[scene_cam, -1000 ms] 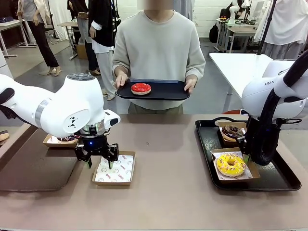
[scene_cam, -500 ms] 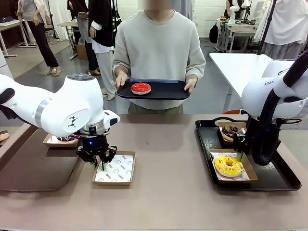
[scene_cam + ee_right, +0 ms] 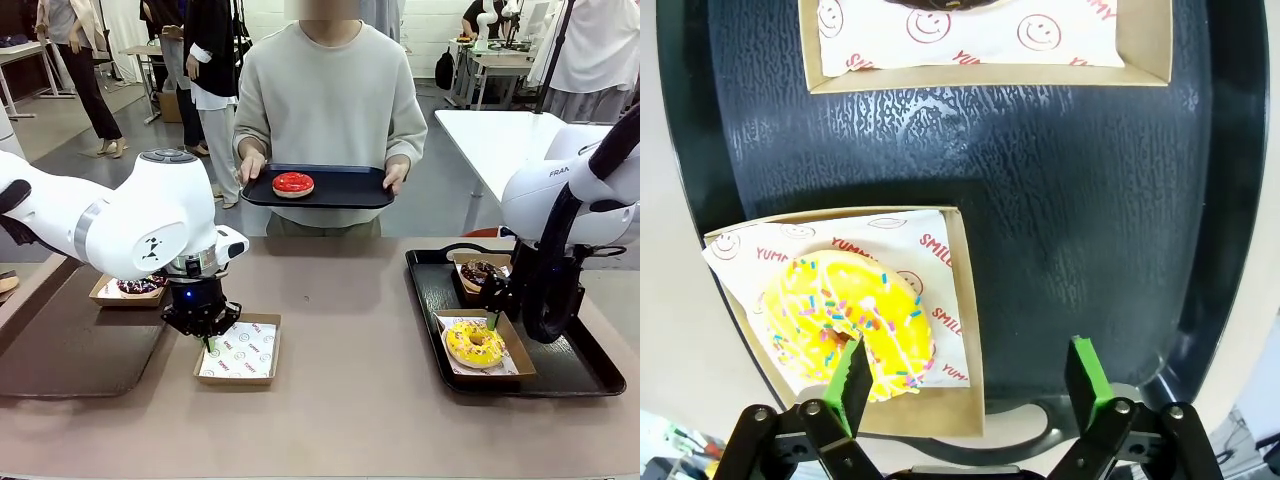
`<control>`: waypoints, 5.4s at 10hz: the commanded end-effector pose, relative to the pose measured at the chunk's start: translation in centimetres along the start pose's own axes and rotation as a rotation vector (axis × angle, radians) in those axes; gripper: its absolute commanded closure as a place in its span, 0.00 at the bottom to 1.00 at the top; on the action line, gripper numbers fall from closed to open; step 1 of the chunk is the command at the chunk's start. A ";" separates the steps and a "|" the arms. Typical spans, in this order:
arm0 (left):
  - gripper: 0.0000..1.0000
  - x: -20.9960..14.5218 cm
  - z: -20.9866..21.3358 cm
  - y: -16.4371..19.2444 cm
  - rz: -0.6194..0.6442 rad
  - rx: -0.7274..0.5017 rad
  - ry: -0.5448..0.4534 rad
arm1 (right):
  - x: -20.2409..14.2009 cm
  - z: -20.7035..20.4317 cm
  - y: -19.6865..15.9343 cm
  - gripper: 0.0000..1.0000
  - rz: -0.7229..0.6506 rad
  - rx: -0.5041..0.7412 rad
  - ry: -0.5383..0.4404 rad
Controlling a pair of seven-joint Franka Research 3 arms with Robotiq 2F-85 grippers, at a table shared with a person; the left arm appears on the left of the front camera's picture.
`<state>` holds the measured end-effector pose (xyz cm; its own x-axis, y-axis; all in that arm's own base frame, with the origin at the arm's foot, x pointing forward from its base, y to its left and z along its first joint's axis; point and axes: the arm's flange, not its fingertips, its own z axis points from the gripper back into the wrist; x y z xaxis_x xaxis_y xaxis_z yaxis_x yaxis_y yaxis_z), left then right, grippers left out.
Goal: Individually package the donuts and arrange them on the tray.
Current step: Place the picked Paper togo box on the Handle tray while simultaneously picking up another Paper togo box from the table with the other hand, then place the picked Paper togo box on the Handle tray.
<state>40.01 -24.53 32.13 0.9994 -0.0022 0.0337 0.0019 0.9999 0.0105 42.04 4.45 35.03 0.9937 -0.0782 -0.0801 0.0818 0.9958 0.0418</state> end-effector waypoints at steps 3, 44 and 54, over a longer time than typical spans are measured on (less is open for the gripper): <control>1.00 0.2 2.1 -0.4 0.042 -0.018 0.015 | -3.1 2.8 -1.3 0.00 0.047 0.182 -0.062; 1.00 14.1 18.2 -5.4 -0.010 -0.050 -0.050 | -15.4 1.7 -31.1 0.00 -0.074 1.206 -0.403; 0.99 10.8 19.4 -1.4 -0.084 -0.038 -0.078 | -15.4 1.7 -31.1 0.00 -0.074 1.206 -0.403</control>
<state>52.85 -29.06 51.23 0.9951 -0.0383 0.0910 0.0406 0.9989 -0.0238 24.40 -25.47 36.66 0.9223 -0.3484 0.1673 -0.0408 0.3427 0.9386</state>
